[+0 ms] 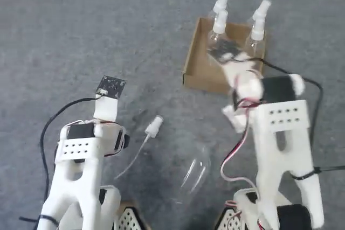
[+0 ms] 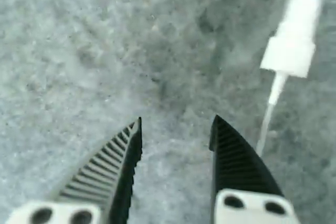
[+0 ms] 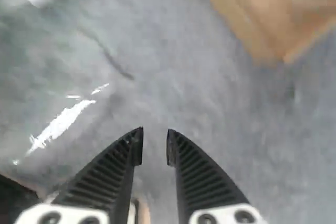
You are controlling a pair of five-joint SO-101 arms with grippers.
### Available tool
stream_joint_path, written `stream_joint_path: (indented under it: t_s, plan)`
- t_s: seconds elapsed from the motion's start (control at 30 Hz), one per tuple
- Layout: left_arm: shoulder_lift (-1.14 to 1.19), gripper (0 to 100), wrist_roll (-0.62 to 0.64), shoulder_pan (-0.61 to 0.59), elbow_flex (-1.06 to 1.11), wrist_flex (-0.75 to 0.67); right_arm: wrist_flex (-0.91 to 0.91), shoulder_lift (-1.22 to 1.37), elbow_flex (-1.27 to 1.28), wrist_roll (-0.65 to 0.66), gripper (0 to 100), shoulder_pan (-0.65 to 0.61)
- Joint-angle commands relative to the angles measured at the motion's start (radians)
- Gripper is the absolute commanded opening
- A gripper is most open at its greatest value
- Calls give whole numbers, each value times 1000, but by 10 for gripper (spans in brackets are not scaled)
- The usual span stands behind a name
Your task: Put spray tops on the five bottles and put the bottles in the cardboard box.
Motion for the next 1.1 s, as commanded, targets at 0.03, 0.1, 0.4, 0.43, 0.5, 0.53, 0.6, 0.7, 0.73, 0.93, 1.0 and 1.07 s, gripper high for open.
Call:
stream_joint_path:
  t_s: [0.03, 0.1, 0.4, 0.43, 0.5, 0.53, 0.6, 0.7, 0.73, 0.93, 1.0, 1.07]
  plan:
    - [-6, 197, 14, 8, -44, -18, -90, -94, 84, 54, 6, 88]
    - [-6, 197, 15, 8, -47, -18, -94, -142, 91, -6, 9, 44]
    - [0, 197, 15, 6, -44, -21, -151, -194, 282, -334, 166, -463]
    - [2, 197, 15, 6, -42, -21, -176, -189, 299, -342, 175, -498]
    - [-5, 197, 15, 6, -27, -25, -229, -182, 324, -351, 180, -558]
    - [-5, 197, 15, 6, -24, -25, -262, -179, 338, -353, 180, -585]
    - [-3, 197, 14, -2, -22, -38, -321, -185, 368, -342, 180, -631]
    - [2, 197, 12, -2, -5, -60, -329, -177, 394, -250, 181, -710]
    - [2, 197, 12, -2, 2, -71, -332, -174, 407, -226, 181, -739]
    - [-2, 197, 9, -11, 21, -98, -409, -176, 493, -218, 185, -866]
    - [-5, 197, 9, -78, 12, -97, -426, -176, 514, -226, 217, -875]
    - [2, 197, 9, -199, -22, -95, -438, -176, 529, -227, 251, -875]
